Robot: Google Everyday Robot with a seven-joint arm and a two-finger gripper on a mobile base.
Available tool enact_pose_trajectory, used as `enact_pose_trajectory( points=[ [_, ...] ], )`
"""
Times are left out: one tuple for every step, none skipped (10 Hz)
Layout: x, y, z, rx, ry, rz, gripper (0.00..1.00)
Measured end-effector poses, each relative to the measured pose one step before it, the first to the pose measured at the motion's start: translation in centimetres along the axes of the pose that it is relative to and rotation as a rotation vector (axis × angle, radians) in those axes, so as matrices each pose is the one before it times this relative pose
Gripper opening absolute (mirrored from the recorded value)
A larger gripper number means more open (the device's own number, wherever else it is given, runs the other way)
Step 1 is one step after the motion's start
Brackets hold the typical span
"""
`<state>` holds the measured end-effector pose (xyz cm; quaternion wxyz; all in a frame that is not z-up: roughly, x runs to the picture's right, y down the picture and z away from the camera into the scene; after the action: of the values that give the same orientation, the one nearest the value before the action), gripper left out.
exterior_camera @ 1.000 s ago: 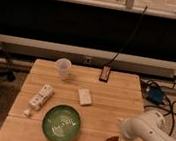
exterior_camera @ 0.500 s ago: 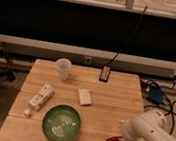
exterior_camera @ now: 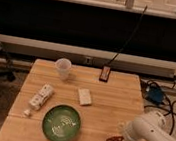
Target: Place the pepper in the ceramic cup
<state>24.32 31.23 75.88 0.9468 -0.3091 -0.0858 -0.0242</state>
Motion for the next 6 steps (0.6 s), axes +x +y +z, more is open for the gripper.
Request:
enact_pose_trajectory(
  points=[
    [-0.054, 0.130, -0.017, -0.00604, -0.00157, -0.01089, 0.47],
    [-0.094, 0.115, -0.297, -0.00262, 0.00095, -0.01020, 0.36],
    [-0.154, -0.046, -0.364, 0.00277, -0.00024, -0.00808, 0.26],
    [-0.110, -0.068, -0.394, 0.00345, 0.00156, -0.00664, 0.17],
    [-0.105, -0.042, -0.404, 0.00356, 0.00284, -0.00683, 0.07],
    [-0.130, -0.071, -0.428, 0.00591, 0.00171, -0.00663, 0.00]
  ],
)
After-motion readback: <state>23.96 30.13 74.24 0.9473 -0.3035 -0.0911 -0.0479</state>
